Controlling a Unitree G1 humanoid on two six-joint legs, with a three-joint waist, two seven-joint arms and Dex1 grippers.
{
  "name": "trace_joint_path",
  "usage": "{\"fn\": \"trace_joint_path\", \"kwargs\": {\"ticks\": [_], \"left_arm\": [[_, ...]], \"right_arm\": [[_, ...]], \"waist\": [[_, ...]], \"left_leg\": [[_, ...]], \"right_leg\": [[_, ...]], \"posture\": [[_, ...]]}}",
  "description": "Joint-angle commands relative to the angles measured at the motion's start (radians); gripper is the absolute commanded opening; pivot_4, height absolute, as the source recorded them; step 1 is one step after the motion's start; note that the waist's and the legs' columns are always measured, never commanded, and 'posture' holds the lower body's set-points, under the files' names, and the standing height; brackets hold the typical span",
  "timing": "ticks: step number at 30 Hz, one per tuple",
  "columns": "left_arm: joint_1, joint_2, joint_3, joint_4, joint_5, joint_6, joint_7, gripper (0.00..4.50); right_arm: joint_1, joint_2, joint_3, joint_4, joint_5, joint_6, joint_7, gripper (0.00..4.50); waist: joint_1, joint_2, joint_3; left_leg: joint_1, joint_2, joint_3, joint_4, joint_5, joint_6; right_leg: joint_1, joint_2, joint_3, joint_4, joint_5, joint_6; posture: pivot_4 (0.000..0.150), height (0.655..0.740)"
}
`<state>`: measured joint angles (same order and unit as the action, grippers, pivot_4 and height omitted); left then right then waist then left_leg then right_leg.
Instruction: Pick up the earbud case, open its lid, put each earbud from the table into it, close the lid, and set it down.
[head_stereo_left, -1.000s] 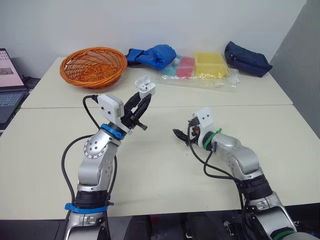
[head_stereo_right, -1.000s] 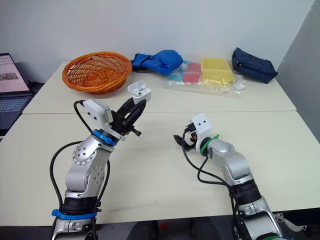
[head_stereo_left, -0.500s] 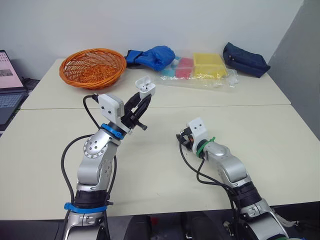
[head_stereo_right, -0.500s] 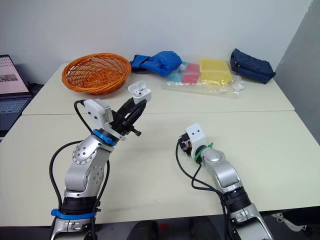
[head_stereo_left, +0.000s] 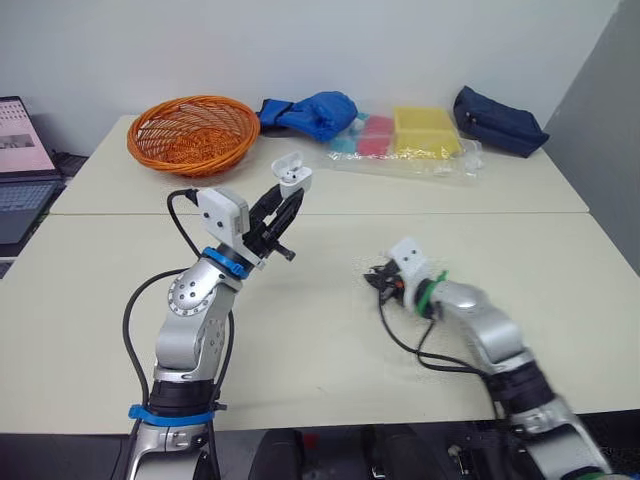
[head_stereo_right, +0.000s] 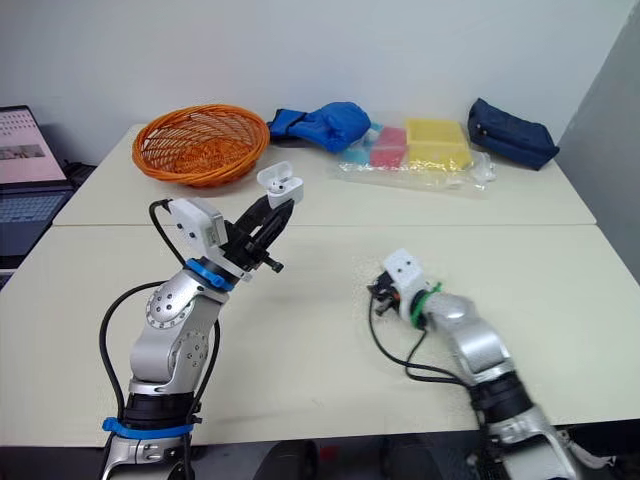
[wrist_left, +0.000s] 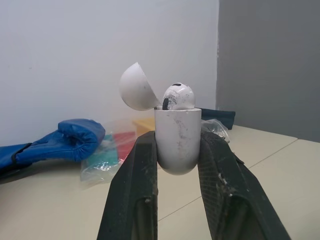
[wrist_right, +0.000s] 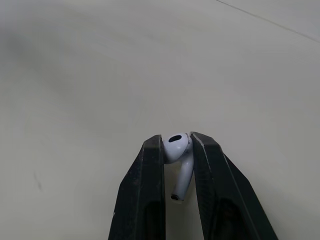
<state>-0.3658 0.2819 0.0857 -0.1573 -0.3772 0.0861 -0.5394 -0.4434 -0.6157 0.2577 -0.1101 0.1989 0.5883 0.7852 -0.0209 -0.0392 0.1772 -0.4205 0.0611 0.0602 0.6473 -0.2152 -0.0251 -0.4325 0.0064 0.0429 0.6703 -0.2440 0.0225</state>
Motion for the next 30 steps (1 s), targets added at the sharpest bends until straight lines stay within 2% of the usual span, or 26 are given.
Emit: {"fn": "trace_joint_path", "kwargs": {"ticks": [1, 5, 7, 10, 16, 30], "left_arm": [[-0.003, 0.005, 0.011, -0.019, -0.008, -0.030, -0.012, 0.74], [0.009, 0.007, 0.006, -0.028, -0.010, -0.031, -0.022, 0.74], [0.018, 0.005, 0.004, -0.039, -0.013, -0.030, -0.023, 0.74], [0.045, -0.007, -0.014, -0.063, -0.010, -0.033, -0.021, 0.74], [0.059, -0.011, -0.017, -0.102, -0.006, -0.015, -0.001, 0.74], [0.072, -0.005, -0.017, -0.128, -0.014, 0.010, 0.006, 0.74]], "right_arm": [[-0.014, -0.248, -0.063, -0.040, 0.046, -0.050, 0.296, 0.41], [-0.008, -0.429, -0.057, 0.092, 0.002, -0.188, 0.485, 0.41], [-0.015, -0.474, -0.039, 0.159, -0.035, -0.253, 0.546, 0.41], [-0.040, -0.492, 0.012, 0.293, -0.125, -0.344, 0.582, 0.41], [-0.043, -0.502, 0.053, 0.426, -0.254, -0.429, 0.579, 0.41], [-0.023, -0.524, 0.038, 0.446, -0.335, -0.435, 0.633, 0.41]], "waist": [[0.000, 0.000, 0.000], [-0.013, -0.001, 0.000], [-0.013, -0.001, 0.000], [-0.014, -0.001, 0.000], [-0.010, 0.000, -0.001], [-0.002, 0.000, -0.001]], "left_leg": [[0.000, 0.000, 0.000, -0.001, 0.000, 0.000], [0.006, 0.003, -0.002, -0.003, -0.001, 0.001], [0.006, 0.003, -0.003, -0.004, -0.001, 0.001], [0.006, 0.003, -0.002, -0.003, -0.001, 0.001], [0.006, 0.002, 0.000, -0.002, 0.000, 0.000], [0.008, 0.001, 0.000, -0.001, 0.000, 0.000]], "right_leg": [[0.001, 0.000, 0.000, -0.002, 0.000, 0.000], [0.007, 0.004, -0.001, -0.008, 0.001, 0.000], [0.007, 0.004, -0.001, -0.008, 0.000, 0.000], [0.008, 0.004, 0.000, -0.007, 0.001, 0.000], [0.008, 0.002, 0.000, -0.007, 0.001, 0.000], [0.011, 0.001, -0.001, -0.008, 0.001, 0.001]], "posture": [[0.150, 0.7400], [0.150, 0.7400], [0.150, 0.7400], [0.150, 0.7400], [0.150, 0.7400], [0.150, 0.7400]]}}
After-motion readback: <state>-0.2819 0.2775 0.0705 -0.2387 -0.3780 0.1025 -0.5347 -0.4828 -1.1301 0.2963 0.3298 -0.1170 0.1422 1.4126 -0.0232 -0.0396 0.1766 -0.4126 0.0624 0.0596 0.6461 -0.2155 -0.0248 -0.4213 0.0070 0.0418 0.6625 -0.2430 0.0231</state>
